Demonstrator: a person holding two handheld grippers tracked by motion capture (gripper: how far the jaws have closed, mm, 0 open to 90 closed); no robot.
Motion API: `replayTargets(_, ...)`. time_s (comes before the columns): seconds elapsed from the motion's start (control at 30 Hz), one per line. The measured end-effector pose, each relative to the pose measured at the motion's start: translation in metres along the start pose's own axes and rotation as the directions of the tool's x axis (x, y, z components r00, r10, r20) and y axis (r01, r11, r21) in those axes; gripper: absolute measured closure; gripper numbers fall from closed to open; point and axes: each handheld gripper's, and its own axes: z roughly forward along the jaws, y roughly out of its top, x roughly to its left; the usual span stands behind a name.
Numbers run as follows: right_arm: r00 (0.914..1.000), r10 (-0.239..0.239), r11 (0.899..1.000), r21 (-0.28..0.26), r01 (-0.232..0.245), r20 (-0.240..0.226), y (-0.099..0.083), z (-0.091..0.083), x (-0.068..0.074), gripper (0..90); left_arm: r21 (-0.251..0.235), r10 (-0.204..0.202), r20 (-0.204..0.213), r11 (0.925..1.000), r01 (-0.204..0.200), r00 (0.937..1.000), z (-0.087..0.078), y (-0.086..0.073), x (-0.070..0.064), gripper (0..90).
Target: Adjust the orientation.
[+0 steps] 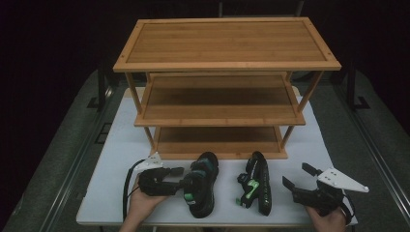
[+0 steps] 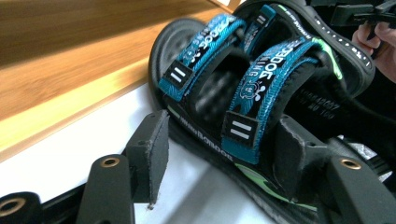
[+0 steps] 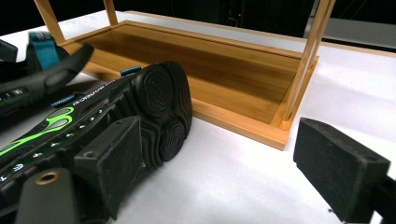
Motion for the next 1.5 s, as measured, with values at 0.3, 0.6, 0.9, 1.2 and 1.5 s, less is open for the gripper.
replayTargets(0.3, 0.9995, -0.014, 1.0, -0.011, 0.014, -0.028, 0.004, -0.001, 0.004, 15.5, 0.0, 0.014, 0.03, 0.9999, -0.014, 0.9995, 0.02, 0.007, -0.01, 35.0)
replayTargets(0.6, 0.9978, -0.033, 0.999, -0.04, 0.031, -0.058, 0.01, -0.007, 0.011, 22.9, -0.015, -0.008, 0.018, 0.9999, 0.008, 0.9998, 0.028, 0.002, -0.015, 22.1)
replayTargets(0.9, 0.9892, -0.104, 0.993, -0.072, 0.097, -0.103, 0.018, -0.009, 0.034, 34.0, -0.019, 0.023, -0.012, 0.9995, -0.024, 0.9997, 0.032, 0.002, -0.022, 20.8)
replayTargets(1.2, 0.9771, -0.164, 0.984, -0.086, 0.153, -0.136, 0.025, -0.002, 0.053, 45.9, -0.011, 0.02, 0.0, 0.9997, -0.02, 0.9998, 0.033, 0.001, -0.024, 30.2)
replayTargets(1.5, 0.9682, -0.178, 0.984, -0.025, 0.177, -0.175, 0.03, 0.015, 0.062, 72.2, -0.01, 0.014, -0.009, 0.9999, -0.014, 0.9999, 0.034, 0.001, -0.025, 32.0)
